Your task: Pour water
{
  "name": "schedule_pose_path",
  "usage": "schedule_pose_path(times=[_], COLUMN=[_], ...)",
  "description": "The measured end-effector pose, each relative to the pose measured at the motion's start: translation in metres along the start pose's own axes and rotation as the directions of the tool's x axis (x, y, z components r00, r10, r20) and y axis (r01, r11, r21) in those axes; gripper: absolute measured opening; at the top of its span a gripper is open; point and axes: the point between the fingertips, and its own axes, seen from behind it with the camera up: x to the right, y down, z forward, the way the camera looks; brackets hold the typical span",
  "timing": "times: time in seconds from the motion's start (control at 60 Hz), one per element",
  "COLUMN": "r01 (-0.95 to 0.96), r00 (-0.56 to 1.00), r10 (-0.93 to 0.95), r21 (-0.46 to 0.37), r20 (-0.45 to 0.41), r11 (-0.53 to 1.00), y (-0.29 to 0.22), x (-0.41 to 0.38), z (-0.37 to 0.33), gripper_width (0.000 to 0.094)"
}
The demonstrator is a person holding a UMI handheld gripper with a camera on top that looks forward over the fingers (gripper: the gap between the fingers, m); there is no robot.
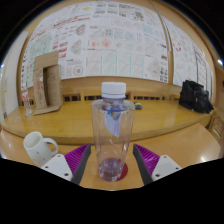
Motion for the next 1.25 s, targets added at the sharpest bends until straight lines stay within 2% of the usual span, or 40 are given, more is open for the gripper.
schedule_pose_path(times=[0.033, 0.083, 0.233, 0.383, 0.65, 0.767, 1.017, 1.25], r01=[-0.008, -0.009, 0.021, 0.034, 0.058, 0.069, 0.069, 0.068], r00=[1.000, 1.000, 0.996, 0.995, 0.992, 0.994, 0.993, 0.993], r10=[0.007, 0.008, -0.028, -0.045, -0.069, -0.076, -0.078, -0.074], r21=[-0.029, -0.055, -0.091, -0.121, -0.096, -0.080, -0.094, -0.068], r20=[-0.007, -0.027, -0.082, -0.084, -0.108, -0.085, -0.092, -0.095], r11=[1.000, 0.998, 0.996, 0.992, 0.994, 0.994, 0.993, 0.995], y=[0.005, 0.007, 0.003, 0.000, -0.001, 0.003, 0.030, 0.027], x=[0.001, 0.001, 0.002, -0.012, -0.042, -0.057, -0.055, -0.047], z=[-0.006, -0.018, -0.082, -0.174, -0.347, -0.402, -0.465, -0.484], gripper_width=[0.0824, 0.0860, 0.0852, 0.0854, 0.0852, 0.0850, 0.0850, 0.0849])
